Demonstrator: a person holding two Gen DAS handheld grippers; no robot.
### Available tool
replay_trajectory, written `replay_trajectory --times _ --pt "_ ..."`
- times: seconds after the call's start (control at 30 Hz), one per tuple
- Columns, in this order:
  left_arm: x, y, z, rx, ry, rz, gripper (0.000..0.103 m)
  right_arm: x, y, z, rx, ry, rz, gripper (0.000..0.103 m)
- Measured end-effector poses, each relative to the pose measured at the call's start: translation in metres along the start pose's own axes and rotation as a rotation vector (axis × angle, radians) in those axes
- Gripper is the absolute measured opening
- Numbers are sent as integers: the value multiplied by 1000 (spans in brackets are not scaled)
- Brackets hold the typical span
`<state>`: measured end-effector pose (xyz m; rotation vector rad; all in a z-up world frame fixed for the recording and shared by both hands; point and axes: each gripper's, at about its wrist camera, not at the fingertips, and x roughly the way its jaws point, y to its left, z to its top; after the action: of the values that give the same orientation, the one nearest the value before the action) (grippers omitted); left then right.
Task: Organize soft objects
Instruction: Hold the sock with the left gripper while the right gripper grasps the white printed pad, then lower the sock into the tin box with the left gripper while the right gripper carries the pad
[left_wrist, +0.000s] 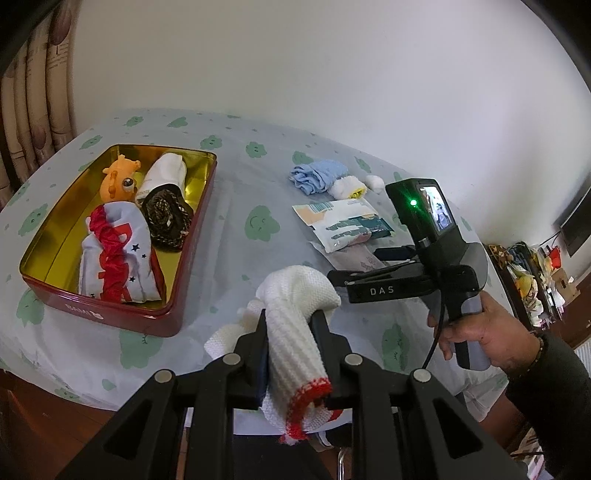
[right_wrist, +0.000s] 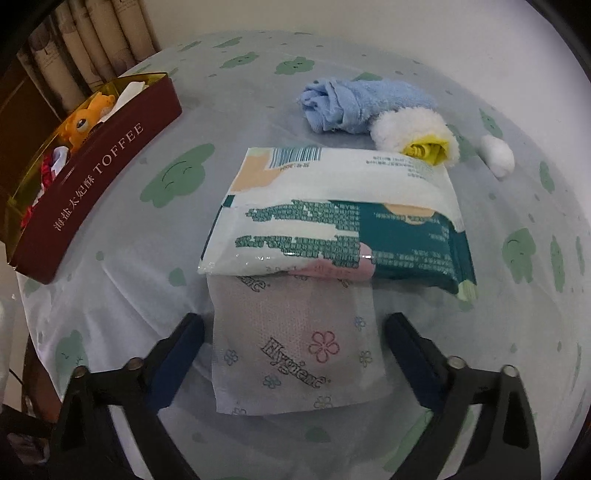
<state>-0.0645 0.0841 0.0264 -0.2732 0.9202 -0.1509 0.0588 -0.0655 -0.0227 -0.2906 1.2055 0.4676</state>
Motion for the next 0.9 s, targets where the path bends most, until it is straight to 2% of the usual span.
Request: replay_trajectory --times 0.03,0.07,0.13,0.27,0.4,0.7,0.9 --pt "0 1 0 -2 1 1 21 -3 0 0 -3 -9 -2 59" --pt "0 1 0 -5 2 2 21 -7 -2 1 3 -16 2 43" --pt "0 3 -2 -15 6 2 21 -11 -7 0 21 -12 21 31" --pt "-4 6 -4 -28 7 1 21 -20 -14 -11 54 -20 52 24" --pt "-9 7 -5 -29 0 10 22 -35 -24 -27 129 -39 139 24" --pt "-18 5 -6 -30 -9 39 22 -73 -23 -63 195 -132 202 20" --pt "-35 7 -7 -26 -32 71 22 -91 -7 -81 213 -183 257 20"
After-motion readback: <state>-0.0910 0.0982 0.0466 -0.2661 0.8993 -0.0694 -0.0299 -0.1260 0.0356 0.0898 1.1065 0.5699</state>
